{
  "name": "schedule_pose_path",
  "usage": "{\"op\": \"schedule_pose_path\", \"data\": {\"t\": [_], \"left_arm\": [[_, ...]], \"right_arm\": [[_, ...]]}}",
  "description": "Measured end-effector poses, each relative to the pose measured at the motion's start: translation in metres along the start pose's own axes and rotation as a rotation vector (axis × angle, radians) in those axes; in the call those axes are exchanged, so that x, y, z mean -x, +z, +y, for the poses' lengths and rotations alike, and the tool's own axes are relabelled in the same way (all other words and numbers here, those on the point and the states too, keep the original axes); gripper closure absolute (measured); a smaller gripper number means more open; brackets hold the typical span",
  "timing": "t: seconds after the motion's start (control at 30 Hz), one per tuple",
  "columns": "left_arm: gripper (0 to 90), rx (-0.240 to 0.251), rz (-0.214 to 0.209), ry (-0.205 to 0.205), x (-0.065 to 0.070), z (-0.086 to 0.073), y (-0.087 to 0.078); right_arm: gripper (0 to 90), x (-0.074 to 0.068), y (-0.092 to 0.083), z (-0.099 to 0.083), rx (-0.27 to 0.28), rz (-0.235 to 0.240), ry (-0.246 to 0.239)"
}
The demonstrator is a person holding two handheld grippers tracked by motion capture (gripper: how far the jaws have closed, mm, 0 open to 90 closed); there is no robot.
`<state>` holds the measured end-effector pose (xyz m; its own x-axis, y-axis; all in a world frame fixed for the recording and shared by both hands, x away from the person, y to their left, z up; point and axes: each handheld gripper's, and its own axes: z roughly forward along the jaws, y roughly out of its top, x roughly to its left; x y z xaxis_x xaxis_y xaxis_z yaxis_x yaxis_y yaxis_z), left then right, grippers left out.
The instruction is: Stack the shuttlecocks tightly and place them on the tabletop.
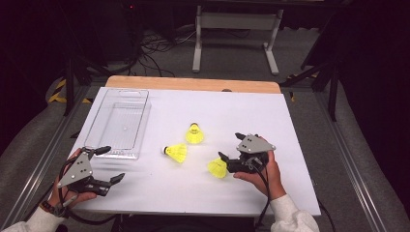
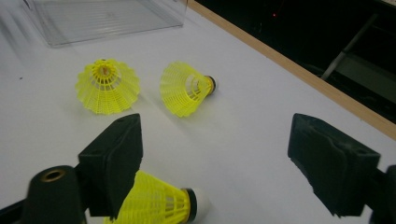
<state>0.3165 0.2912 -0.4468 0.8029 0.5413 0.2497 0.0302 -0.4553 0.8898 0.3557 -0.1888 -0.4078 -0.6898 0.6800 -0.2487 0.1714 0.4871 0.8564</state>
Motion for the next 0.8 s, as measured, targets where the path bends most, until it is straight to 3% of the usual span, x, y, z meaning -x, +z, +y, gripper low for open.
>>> {"op": "schedule_pose_path", "data": {"t": [0.57,0.8], "left_arm": [[5.9,0.012,-0.012,-0.011,-0.002,-0.001,0.002],[5.7,0.017,-0.02,-0.03,-0.002,-0.001,0.002]], "right_arm": [[28.3,0.004,0.051,0.033,-0.058,0.054,-0.066],[29.8,0.006,0.08,0.048,-0.116,0.087,-0.093]]}}
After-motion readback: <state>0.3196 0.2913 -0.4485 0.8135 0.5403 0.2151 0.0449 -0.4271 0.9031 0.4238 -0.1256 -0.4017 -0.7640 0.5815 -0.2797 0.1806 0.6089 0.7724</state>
